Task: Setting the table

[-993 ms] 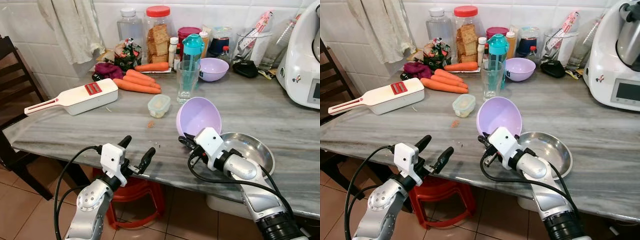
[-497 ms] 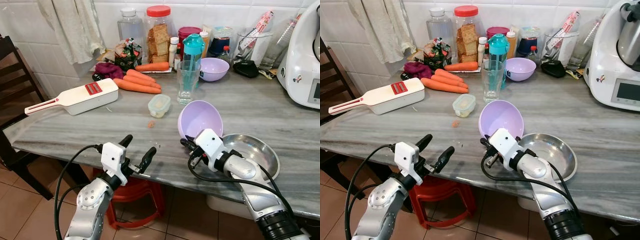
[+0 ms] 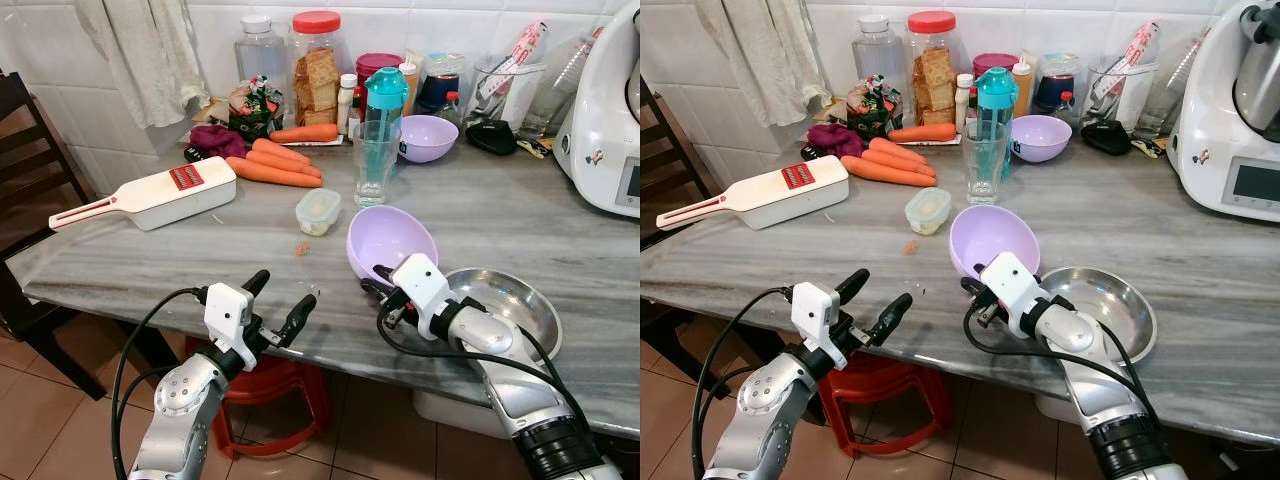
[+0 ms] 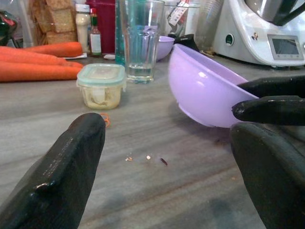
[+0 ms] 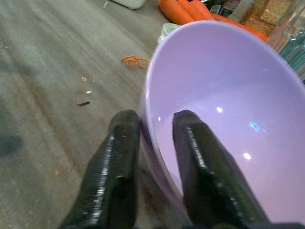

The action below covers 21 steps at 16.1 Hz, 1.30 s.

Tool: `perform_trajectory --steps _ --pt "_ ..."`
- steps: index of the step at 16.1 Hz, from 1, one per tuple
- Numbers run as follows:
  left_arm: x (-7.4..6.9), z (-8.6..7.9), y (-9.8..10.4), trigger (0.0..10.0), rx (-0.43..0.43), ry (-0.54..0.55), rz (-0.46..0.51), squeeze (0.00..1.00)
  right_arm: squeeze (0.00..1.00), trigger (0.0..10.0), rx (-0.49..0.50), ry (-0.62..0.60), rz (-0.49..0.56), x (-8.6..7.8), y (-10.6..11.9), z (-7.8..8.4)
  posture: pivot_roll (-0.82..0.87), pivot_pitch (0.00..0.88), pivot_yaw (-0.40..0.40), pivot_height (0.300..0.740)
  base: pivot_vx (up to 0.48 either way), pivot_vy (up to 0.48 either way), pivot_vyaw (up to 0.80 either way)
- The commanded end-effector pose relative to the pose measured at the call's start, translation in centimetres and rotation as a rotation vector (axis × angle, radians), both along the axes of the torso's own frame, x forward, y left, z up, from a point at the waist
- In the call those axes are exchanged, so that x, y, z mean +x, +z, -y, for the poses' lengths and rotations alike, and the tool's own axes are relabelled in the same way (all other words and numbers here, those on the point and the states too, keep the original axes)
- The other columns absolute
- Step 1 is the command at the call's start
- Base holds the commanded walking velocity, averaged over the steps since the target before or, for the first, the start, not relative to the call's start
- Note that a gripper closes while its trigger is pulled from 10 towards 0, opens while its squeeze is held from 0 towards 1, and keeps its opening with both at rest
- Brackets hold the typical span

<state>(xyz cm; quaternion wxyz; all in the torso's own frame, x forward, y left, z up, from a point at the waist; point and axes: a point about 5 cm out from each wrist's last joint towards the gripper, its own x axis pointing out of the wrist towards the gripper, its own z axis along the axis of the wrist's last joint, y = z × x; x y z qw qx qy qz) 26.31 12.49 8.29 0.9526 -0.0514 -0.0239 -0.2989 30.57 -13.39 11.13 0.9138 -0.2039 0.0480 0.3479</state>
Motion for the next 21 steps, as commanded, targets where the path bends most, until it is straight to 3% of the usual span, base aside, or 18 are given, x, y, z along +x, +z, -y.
perform_trajectory --steps 1,11,14,17,21 --pt "0.1 0.0 0.4 10.0 0.006 -0.012 0.011 0.0 1.0 10.0 0.013 0.003 0.032 0.4 1.2 -0.1 0.0 0.0 0.061 0.74 0.0 0.0 0.0" --pt "0.3 0.5 0.6 10.0 -0.005 -0.02 0.012 0.0 1.0 10.0 0.057 -0.038 0.129 0.1 4.4 -0.2 -0.02 0.0 0.059 0.74 0.0 0.0 0.0" --pt "0.3 0.4 0.7 10.0 -0.021 -0.024 0.013 0.0 1.0 10.0 0.117 -0.145 0.205 -0.8 5.1 0.7 -0.02 0.0 0.059 0.74 0.0 0.0 0.0" --pt "0.0 0.9 1.2 10.0 -0.066 -0.089 0.014 0.0 1.0 10.0 0.176 -0.372 0.312 -1.9 5.4 3.0 -0.02 0.0 0.061 0.74 0.0 0.0 0.0" --pt "-0.2 0.8 1.6 10.0 -0.076 -0.132 0.011 0.0 1.0 10.0 0.186 -0.569 0.398 -3.0 6.0 4.9 -0.04 0.0 0.075 0.74 0.0 0.0 0.0"
